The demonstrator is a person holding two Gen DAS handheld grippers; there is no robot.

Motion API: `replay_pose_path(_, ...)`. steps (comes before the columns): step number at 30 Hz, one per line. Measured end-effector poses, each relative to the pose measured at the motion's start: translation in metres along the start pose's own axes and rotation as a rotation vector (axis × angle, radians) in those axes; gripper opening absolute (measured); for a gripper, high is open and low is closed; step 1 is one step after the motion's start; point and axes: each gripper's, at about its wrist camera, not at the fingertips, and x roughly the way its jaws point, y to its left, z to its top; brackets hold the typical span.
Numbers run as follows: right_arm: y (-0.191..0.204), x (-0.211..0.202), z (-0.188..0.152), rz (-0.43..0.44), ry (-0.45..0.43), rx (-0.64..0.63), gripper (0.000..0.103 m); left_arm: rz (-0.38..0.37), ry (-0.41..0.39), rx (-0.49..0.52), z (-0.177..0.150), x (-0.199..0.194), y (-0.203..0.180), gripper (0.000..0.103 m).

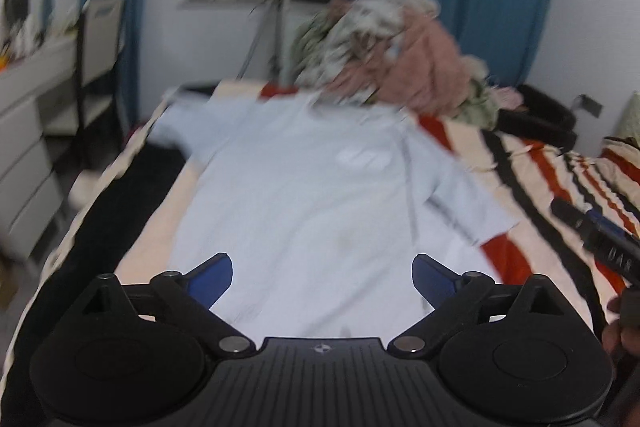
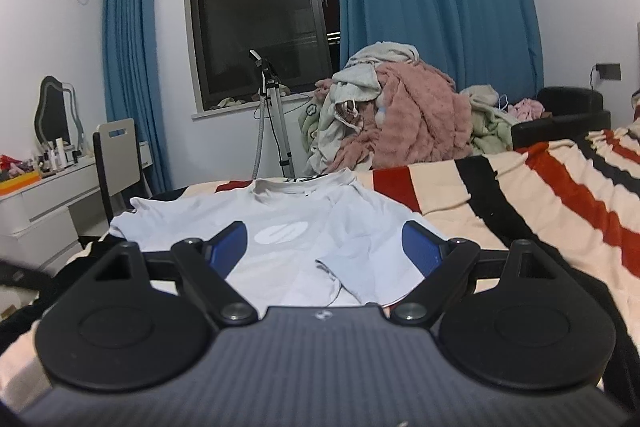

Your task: Fold clothes

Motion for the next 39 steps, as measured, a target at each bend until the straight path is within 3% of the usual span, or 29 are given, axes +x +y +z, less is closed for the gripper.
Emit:
replay_pose_path(4,-0.003,0.003,-0.001,-0.011,0.007,0.000,0.086,0.007,-0.090,0.030,-0.002,0.025,-0.037,0.100)
replay_pose_path(7,-0.007,0.008,-0.002,-0.020,0.014,0.015,0.086,0.014,-0.143,0.030,-0.013,0.047,-0.043,0.100)
replay_pose_path(13,-0.009,0.020,-0.007,-0.045,0.035,0.021,0.085,0.025,-0.132,0.042,-0.038,0.067,-0.016,0.100)
replay_pose_path(16,-0.007,0.023,-0.006,-0.056,0.032,0.010,0.073,0.025,-0.123,0.007,-0.040,0.072,0.001,0.101)
replay_pose_path(18,-0.011,0.025,-0.007,-0.034,0.039,0.034,0.074,0.020,-0.112,-0.010,-0.039,0.073,0.005,0.101)
replay_pose_path(20,-0.014,0.027,-0.007,-0.012,0.047,0.059,0.075,0.017,-0.100,-0.025,-0.039,0.073,0.009,0.101)
replay_pose_path(22,-0.019,0.030,-0.008,-0.009,0.062,0.095,0.089,0.012,-0.094,-0.037,-0.040,0.072,0.010,0.101)
replay_pose_path(26,-0.029,0.040,-0.009,-0.039,0.072,0.129,0.091,0.018,-0.093,-0.029,-0.043,0.069,0.010,0.101)
replay_pose_path(33,-0.108,0.111,-0.024,-0.097,0.144,0.496,0.090,0.045,-0.090,-0.030,-0.045,0.070,0.007,0.101)
replay_pose_path(34,-0.121,0.123,-0.033,-0.116,0.170,0.541,0.079,0.043,-0.090,-0.033,-0.046,0.071,0.008,0.101)
replay_pose_path(35,-0.133,0.136,-0.042,-0.136,0.197,0.585,0.075,0.039,-0.089,-0.037,-0.046,0.073,0.008,0.101)
replay_pose_path(39,-0.170,0.184,-0.074,-0.163,0.225,0.723,0.075,0.023,-0.073,-0.063,-0.048,0.087,0.011,0.102)
